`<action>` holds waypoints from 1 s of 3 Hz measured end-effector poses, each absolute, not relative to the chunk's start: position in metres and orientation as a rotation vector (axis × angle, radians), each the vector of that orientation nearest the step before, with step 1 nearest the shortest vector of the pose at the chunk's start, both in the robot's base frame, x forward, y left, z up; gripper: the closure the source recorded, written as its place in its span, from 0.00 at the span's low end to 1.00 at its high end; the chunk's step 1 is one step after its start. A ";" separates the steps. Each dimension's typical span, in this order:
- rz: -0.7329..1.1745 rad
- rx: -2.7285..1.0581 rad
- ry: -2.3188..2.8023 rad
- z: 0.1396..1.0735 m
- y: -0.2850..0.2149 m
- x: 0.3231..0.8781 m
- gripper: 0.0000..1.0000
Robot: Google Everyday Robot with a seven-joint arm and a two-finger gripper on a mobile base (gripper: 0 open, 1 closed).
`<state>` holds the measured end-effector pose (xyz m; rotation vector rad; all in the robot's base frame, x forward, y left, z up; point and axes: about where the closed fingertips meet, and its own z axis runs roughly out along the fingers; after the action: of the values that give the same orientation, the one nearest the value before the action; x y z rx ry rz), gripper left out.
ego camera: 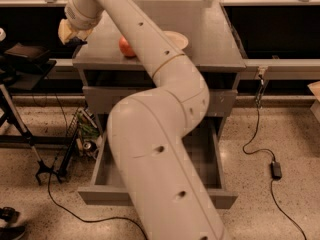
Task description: Place rxbar blueberry into middle drawer
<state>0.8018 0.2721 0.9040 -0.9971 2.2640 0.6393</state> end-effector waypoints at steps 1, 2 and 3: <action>0.706 -0.936 2.158 0.956 0.231 0.775 1.00; 0.729 -0.880 2.134 0.965 0.195 0.749 1.00; 0.752 -0.833 2.180 0.935 0.165 0.720 1.00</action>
Offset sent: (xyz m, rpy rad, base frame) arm -0.1602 -0.0814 -0.0992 -0.0369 0.1044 0.0367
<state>0.7196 0.1651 0.9347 -0.8334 2.1798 0.7518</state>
